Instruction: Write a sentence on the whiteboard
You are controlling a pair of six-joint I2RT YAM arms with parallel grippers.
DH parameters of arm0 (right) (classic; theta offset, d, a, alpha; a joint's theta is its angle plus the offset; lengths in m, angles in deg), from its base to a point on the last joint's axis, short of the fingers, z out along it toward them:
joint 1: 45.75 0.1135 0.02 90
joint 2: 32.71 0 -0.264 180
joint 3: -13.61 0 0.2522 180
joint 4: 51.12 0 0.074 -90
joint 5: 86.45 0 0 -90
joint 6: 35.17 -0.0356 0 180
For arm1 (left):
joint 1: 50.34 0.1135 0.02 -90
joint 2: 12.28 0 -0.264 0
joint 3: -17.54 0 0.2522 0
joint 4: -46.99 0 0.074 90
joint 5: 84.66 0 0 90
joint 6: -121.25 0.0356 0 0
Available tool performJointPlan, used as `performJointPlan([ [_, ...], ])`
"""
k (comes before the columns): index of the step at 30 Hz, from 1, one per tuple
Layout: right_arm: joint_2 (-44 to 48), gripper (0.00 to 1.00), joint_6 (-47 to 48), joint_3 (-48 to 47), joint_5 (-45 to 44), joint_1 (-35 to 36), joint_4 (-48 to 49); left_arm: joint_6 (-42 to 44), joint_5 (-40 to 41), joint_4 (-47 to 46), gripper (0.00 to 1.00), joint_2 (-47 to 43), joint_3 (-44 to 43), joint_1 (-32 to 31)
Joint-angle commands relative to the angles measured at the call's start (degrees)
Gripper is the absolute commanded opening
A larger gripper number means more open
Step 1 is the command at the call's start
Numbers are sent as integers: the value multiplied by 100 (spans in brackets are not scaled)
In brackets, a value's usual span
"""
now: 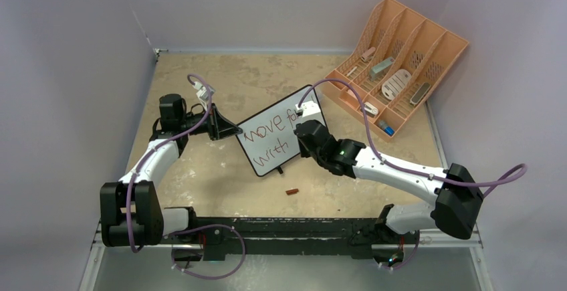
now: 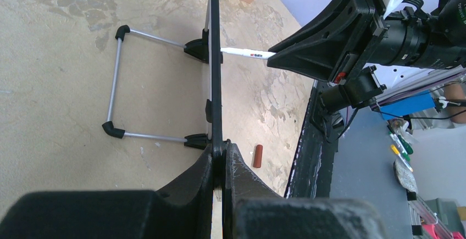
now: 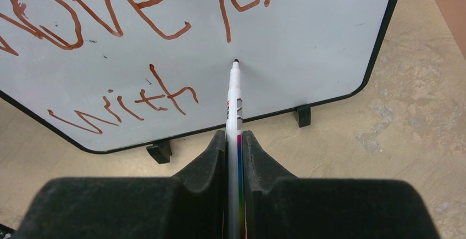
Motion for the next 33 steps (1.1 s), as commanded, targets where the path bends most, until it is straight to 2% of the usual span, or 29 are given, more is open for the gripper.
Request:
performJointPlan([
  [1,45,0,80,-209,259,-18,277,128,4,-2,0,22,-123,-14],
  [12,-38,0,46,-107,439,-18,183,134,23,6,0,39,-136,-13],
  [33,-63,0,-613,274,753,-16,-271,143,22,23,0,48,-140,-14],
])
